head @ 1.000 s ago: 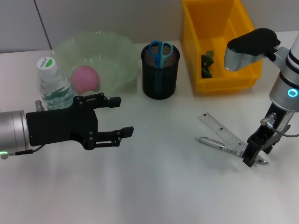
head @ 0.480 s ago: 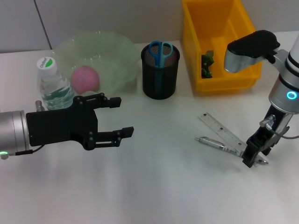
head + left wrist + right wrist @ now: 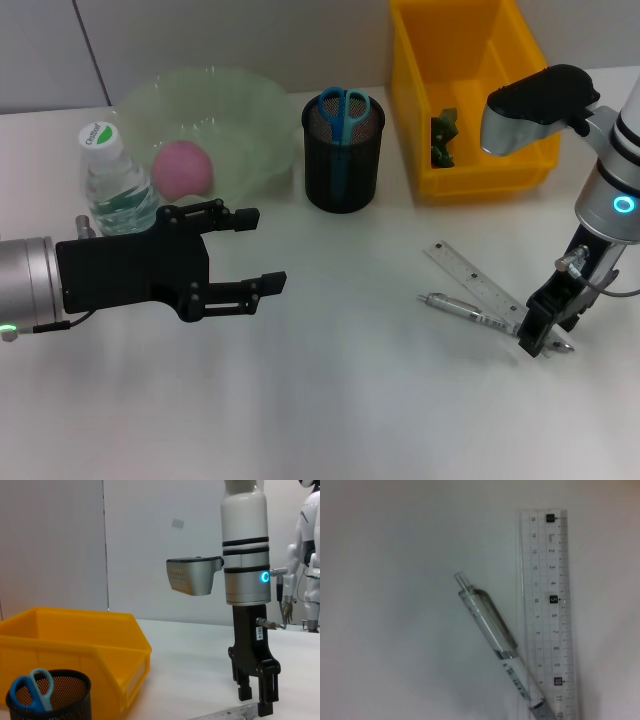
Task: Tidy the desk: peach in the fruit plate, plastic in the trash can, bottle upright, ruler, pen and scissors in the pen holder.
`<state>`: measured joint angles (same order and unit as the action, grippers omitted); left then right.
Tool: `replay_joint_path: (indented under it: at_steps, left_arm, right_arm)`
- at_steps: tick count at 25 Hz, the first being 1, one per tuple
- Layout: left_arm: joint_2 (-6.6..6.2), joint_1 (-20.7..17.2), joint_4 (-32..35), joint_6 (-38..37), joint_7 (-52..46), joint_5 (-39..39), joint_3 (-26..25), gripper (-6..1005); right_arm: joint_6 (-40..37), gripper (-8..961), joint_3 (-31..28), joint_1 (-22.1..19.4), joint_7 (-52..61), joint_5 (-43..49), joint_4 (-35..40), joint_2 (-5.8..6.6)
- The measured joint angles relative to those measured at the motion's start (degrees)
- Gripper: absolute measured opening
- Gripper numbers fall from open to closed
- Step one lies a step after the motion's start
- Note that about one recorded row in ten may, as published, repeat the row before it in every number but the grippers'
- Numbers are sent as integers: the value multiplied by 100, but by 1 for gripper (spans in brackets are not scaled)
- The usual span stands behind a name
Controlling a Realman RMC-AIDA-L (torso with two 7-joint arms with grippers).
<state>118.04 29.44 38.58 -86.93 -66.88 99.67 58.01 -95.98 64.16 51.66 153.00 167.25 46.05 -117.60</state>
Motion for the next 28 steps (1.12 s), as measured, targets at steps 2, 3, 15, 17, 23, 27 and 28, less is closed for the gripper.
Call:
replay_joint_path:
  at_steps: [2, 3, 15, 17, 23, 27, 28]
  left_arm:
    - [0, 0, 0, 1, 0, 0, 0, 759]
    - [0, 0, 0, 4, 0, 0, 0, 759]
    - [-6, 9, 20, 2, 0, 0, 0, 758]
    - [-7, 12, 33, 1, 0, 0, 0, 758]
    - [-9, 14, 53, 0, 0, 0, 0, 758]
    - [-9, 17, 53, 0, 0, 0, 0, 758]
    - [-9, 17, 53, 0, 0, 0, 0, 757]
  right_arm:
    - [1, 586, 0, 0, 0, 0, 0, 0]
    - [3, 585, 0, 1, -1, 0, 0, 0]
    - [10, 569, 0, 2, -7, -9, -17, -14]
    - [10, 566, 0, 0, -6, -9, -35, -14]
    - [9, 462, 0, 5, -15, -9, -93, -17]
    - [11, 462, 0, 1, -17, -9, -96, -17]
    - [14, 462, 3, 1, -19, -9, -96, -18]
